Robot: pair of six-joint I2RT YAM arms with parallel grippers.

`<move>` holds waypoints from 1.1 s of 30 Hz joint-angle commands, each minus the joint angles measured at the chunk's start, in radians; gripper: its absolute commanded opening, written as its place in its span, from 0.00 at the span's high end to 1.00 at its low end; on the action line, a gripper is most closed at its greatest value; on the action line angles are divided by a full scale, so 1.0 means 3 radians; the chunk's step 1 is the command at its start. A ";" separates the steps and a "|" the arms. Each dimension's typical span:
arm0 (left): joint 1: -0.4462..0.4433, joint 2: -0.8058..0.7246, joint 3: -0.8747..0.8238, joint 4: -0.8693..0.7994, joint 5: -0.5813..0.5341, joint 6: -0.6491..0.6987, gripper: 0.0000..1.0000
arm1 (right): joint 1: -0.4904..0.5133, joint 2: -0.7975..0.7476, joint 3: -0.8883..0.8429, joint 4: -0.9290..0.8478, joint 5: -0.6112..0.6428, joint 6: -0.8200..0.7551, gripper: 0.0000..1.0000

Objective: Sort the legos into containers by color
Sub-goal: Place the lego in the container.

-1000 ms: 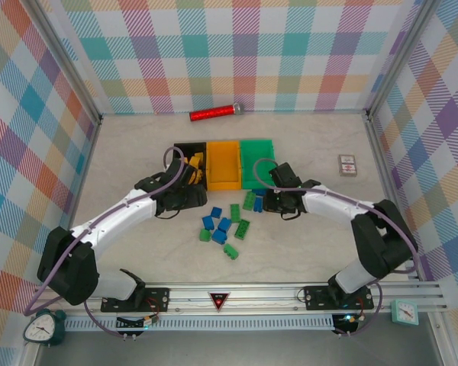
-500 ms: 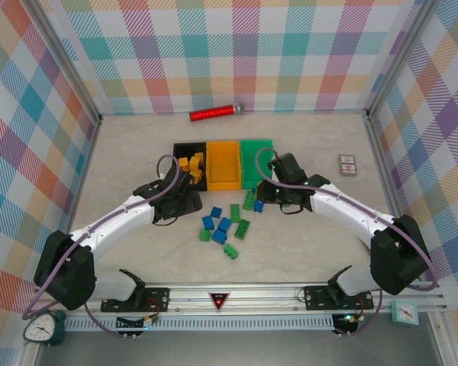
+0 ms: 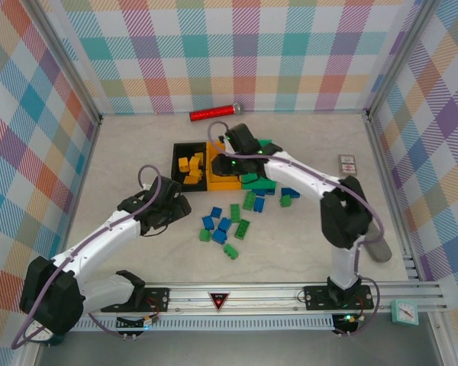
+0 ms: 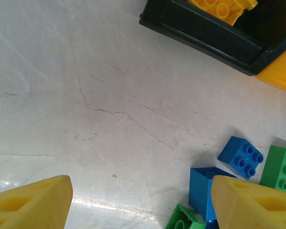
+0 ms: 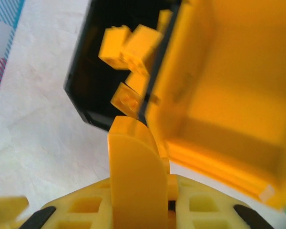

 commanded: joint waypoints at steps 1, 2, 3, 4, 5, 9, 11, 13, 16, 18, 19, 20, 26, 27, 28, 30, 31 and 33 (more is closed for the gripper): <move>0.0022 -0.0067 -0.0053 -0.0302 -0.0035 -0.0097 0.24 | 0.0105 0.0379 0.0588 -0.0182 -0.0126 -0.0127 0.83; 0.0020 -0.0062 -0.0050 -0.0353 -0.0031 -0.0107 0.24 | 0.0127 0.0525 0.0787 -0.0237 -0.0119 -0.0133 0.83; 0.0020 -0.0058 -0.0049 -0.0388 -0.0023 -0.0120 0.24 | 0.0145 0.0652 0.0968 -0.0278 -0.0119 -0.0137 0.82; 0.0020 -0.0060 -0.0055 -0.0402 -0.0012 -0.0123 0.24 | 0.0157 0.0760 0.1095 -0.0301 -0.0123 -0.0146 0.81; 0.0020 -0.0076 -0.0078 -0.0394 0.0011 -0.0125 0.24 | 0.0165 0.0884 0.1258 -0.0337 -0.0114 -0.0156 0.79; 0.0020 -0.0146 -0.0118 -0.0371 0.0076 -0.0091 0.24 | 0.0191 0.1233 0.1852 -0.0662 -0.0109 -0.0181 0.52; 0.0020 -0.0151 -0.0085 -0.0373 0.0136 -0.0002 0.23 | 0.0202 0.1194 0.1832 -0.0651 -0.0092 -0.0194 0.48; 0.0023 -0.0133 -0.0045 -0.0359 0.0201 0.0085 0.23 | 0.0208 0.1090 0.1705 -0.0603 -0.0069 -0.0204 0.47; 0.0013 -0.0071 -0.0033 -0.0197 0.0384 0.0231 0.23 | 0.0208 0.0856 0.1412 -0.0525 -0.0014 -0.0224 0.46; -0.0002 -0.0012 -0.0036 -0.0062 0.0521 0.0287 0.24 | 0.0208 0.0647 0.1120 -0.0438 0.0029 -0.0233 0.46; -0.0019 0.0020 -0.0036 0.0017 0.0594 0.0315 0.24 | 0.0208 0.0522 0.0943 -0.0390 0.0061 -0.0235 0.46; -0.0044 0.0059 -0.0032 0.0094 0.0652 0.0336 0.24 | 0.0208 0.0385 0.0747 -0.0340 0.0102 -0.0240 0.46; -0.0314 0.0298 0.0107 0.0398 0.0803 0.0501 0.25 | 0.0188 -0.0431 -0.0441 -0.0148 0.0398 -0.0162 0.46; -0.0362 0.0341 0.0143 0.0426 0.0808 0.0528 0.26 | 0.0180 -0.0531 -0.0598 -0.0135 0.0421 -0.0139 0.46; -0.0411 0.0393 0.0188 0.0448 0.0803 0.0555 0.26 | 0.0171 -0.0654 -0.0773 -0.0122 0.0450 -0.0106 0.46; -0.0502 0.0491 0.0269 0.0474 0.0781 0.0626 0.26 | 0.0167 -0.0850 -0.1091 -0.0110 0.0517 -0.0043 0.46; -0.0545 0.0552 0.0323 0.0467 0.0761 0.0658 0.27 | 0.0162 -0.0944 -0.1246 -0.0105 0.0562 -0.0006 0.46; -0.0627 0.0660 0.0433 0.0442 0.0732 0.0727 0.27 | 0.0138 -0.1091 -0.1495 -0.0106 0.0635 0.0064 0.46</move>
